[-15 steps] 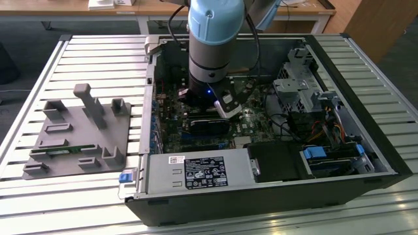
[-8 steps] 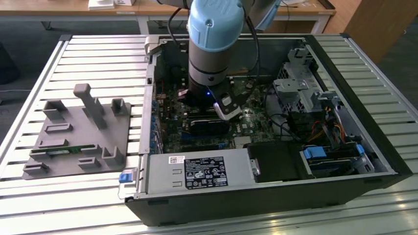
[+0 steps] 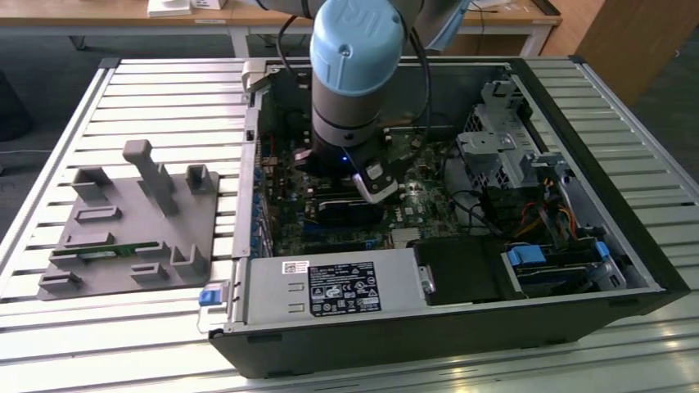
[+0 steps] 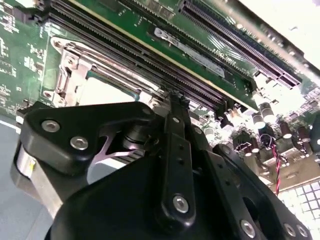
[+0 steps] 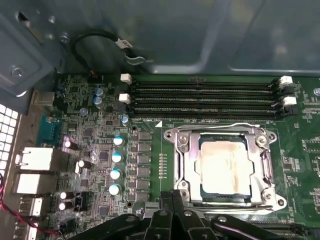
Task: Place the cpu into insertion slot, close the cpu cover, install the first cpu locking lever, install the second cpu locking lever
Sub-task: 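Install the second cpu locking lever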
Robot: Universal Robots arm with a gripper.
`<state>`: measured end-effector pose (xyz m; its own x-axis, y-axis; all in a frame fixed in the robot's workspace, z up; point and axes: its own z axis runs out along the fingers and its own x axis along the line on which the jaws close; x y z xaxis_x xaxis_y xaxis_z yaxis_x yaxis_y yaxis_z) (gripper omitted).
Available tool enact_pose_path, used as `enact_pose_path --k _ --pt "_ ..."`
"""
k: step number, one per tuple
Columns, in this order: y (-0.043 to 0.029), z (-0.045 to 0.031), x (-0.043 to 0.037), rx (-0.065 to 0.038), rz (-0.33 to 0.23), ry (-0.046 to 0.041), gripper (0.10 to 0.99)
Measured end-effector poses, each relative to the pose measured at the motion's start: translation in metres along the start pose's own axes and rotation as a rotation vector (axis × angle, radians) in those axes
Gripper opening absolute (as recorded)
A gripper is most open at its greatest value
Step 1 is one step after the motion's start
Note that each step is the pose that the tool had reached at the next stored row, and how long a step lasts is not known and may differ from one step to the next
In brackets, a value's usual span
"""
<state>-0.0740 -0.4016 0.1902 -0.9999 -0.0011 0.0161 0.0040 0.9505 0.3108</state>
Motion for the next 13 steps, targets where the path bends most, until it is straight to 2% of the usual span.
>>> enact_pose_path --k 4,7,13 --pt "-0.0004 0.0026 0.0010 -0.007 0.000 -0.0001 0.118" --pt "-0.0002 0.0016 0.0011 -0.006 0.000 0.0001 0.118" --pt "0.0047 -0.0127 0.0013 -0.006 0.000 0.0000 0.118"
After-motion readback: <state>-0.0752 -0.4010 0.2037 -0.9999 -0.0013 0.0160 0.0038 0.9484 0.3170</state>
